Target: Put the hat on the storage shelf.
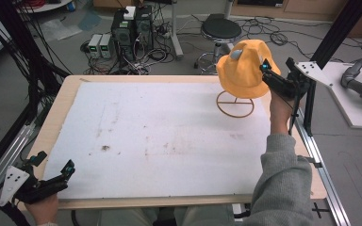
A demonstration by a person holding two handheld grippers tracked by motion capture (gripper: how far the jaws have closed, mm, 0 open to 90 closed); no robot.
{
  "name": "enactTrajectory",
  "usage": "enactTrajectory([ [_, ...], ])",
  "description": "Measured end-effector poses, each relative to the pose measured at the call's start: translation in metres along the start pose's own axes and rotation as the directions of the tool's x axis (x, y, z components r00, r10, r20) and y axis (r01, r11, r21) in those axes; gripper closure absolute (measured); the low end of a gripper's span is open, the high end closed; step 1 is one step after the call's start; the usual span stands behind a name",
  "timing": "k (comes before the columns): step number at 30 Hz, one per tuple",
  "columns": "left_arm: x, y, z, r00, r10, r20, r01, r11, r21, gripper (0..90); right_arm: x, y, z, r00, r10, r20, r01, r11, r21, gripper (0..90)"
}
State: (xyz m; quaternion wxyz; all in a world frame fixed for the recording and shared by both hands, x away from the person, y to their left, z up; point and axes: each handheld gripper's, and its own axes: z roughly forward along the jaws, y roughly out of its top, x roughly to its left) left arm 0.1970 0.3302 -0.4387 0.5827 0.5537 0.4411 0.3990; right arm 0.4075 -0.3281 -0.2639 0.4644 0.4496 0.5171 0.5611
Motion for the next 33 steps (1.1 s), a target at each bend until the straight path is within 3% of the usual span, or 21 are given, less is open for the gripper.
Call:
enactTrajectory([
  [14, 0.000, 0.001, -0.002, 1.0000, -0.003, -0.005, 0.003, 0.9999, -0.010, 1.7, 0.015, 0.015, -0.046, 0.9994, -0.033, -0.004, 0.033, 0.996, -0.083, 9.5],
  [16, 0.000, 0.001, -0.002, 1.0000, -0.002, -0.004, 0.002, 1.0000, -0.009, 1.7, 0.017, 0.015, -0.052, 0.9996, -0.022, 0.018, 0.024, 0.996, -0.091, 1.1],
  [23, -0.001, 0.001, -0.002, 1.0000, -0.004, 0.000, 0.004, 0.9999, -0.011, 1.7, 0.015, 0.004, -0.076, 0.9994, -0.031, 0.014, 0.033, 0.993, -0.117, 1.1],
  [33, -0.004, 0.001, -0.001, 0.9999, 0.005, 0.012, -0.005, 0.9999, -0.010, 1.7, 0.016, -0.021, -0.098, 0.9997, -0.022, 0.009, 0.022, 0.995, -0.093, 1.0],
])
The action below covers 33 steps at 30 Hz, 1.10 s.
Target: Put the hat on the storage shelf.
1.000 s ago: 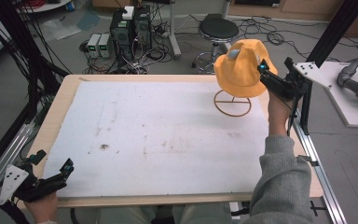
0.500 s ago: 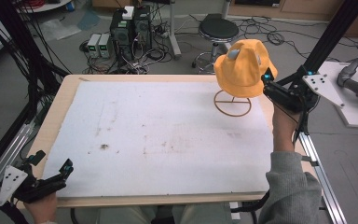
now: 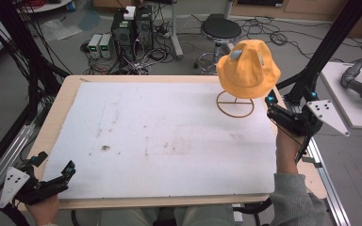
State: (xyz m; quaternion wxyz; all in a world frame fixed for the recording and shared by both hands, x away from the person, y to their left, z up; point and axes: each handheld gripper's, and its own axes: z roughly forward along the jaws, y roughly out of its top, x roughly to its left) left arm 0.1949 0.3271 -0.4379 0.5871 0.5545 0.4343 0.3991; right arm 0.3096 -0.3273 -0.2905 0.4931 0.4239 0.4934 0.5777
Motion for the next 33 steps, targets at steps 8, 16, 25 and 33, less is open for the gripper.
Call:
enactTrajectory([
  [8, -0.001, 0.000, 0.000, 1.0000, 0.004, 0.002, -0.004, 1.0000, 0.000, 1.7, 0.010, -0.026, -0.022, 0.9990, -0.044, 0.004, 0.044, 0.999, -0.001, 1.0],
  [16, -0.003, 0.000, 0.001, 0.9997, 0.021, 0.010, -0.021, 0.9997, 0.007, 1.7, 0.012, -0.055, -0.030, 0.9998, -0.019, 0.009, 0.018, 0.999, 0.051, 1.0],
  [25, -0.003, -0.001, 0.002, 0.9995, 0.025, 0.020, -0.026, 0.9996, 0.015, 1.7, 0.015, -0.088, -0.032, 0.9990, -0.044, 0.004, 0.043, 0.986, 0.160, 1.0],
  [33, -0.003, -0.001, 0.004, 0.9992, 0.035, 0.021, -0.036, 0.9991, 0.022, 1.7, 0.011, -0.097, -0.031, 0.9991, -0.040, 0.012, 0.037, 0.981, 0.193, 1.0],
])
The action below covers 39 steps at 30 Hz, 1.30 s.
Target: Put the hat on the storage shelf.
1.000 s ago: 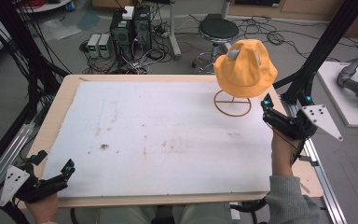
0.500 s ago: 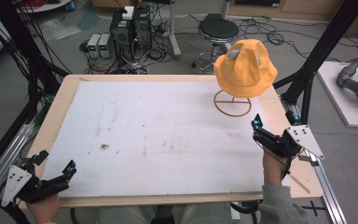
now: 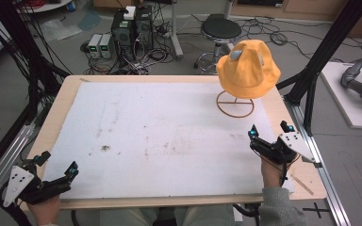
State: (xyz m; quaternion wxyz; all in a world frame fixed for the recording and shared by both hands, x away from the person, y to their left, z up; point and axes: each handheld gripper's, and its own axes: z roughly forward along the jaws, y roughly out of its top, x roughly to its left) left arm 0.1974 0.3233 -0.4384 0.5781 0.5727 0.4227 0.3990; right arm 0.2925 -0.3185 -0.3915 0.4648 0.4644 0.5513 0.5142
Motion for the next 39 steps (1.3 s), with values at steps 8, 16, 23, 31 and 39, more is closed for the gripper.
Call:
enactTrajectory([
  [8, 0.001, 0.000, 0.000, 1.0000, 0.007, -0.002, -0.007, 1.0000, 0.003, 1.7, -0.005, -0.002, 0.000, 0.9997, 0.022, 0.015, -0.022, 1.000, 0.000, 1.0],
  [16, 0.001, 0.000, 0.001, 0.9999, 0.010, 0.002, -0.010, 0.9999, 0.008, 1.7, -0.006, -0.004, 0.002, 0.9997, 0.023, 0.011, -0.023, 1.000, 0.006, 1.0],
  [23, 0.001, 0.000, 0.001, 0.9999, 0.014, 0.000, -0.014, 0.9998, 0.015, 1.7, -0.006, -0.006, 0.003, 0.9996, 0.026, 0.011, -0.026, 1.000, 0.011, 1.0],
  [31, 0.002, -0.001, 0.002, 1.0000, 0.007, 0.004, -0.007, 0.9997, 0.025, 1.7, -0.007, -0.008, 0.004, 0.9997, 0.022, 0.009, -0.023, 1.000, 0.013, 1.0],
  [39, 0.003, -0.002, 0.003, 1.0000, 0.010, 0.002, -0.010, 0.9994, 0.033, 1.7, -0.010, -0.011, 0.005, 0.9997, 0.024, 0.003, -0.024, 1.000, 0.020, 1.0],
])
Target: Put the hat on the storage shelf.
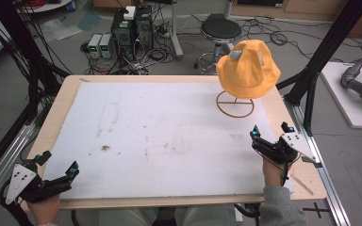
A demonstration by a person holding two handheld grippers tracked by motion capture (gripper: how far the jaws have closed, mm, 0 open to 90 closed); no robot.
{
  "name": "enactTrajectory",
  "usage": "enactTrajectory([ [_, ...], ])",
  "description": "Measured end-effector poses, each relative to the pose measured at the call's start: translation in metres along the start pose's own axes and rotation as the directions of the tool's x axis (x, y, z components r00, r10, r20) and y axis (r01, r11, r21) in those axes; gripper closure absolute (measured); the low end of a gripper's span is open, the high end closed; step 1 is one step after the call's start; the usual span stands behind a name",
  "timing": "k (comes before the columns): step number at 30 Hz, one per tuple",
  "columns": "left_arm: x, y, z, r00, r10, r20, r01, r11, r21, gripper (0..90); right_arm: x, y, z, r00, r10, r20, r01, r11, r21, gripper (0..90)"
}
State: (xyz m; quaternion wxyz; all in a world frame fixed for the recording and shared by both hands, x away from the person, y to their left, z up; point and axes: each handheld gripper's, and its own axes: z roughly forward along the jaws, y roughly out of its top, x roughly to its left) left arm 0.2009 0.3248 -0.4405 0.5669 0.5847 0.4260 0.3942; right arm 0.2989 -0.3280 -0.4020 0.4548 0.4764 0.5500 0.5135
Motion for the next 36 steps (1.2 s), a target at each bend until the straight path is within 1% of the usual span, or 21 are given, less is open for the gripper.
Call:
enactTrajectory([
  [21, 0.0013, -0.0005, -0.0003, 1.0000, 0.002, -0.003, -0.002, 1.0000, 0.004, 1.7, 0.0001, -0.0018, 0.0021, 1.0000, -0.007, 0.002, 0.007, 0.999, 0.032, 1.0],
  [30, 0.0014, -0.0005, -0.0003, 1.0000, 0.004, -0.005, -0.004, 1.0000, 0.004, 1.7, -0.0004, -0.0022, 0.0027, 1.0000, -0.006, 0.007, 0.006, 0.999, 0.036, 1.0],
  [36, 0.0014, -0.0005, -0.0005, 1.0000, 0.005, -0.002, -0.005, 1.0000, 0.003, 1.7, -0.0015, -0.0023, 0.0029, 1.0000, -0.004, 0.002, 0.004, 0.999, 0.042, 1.0],
])
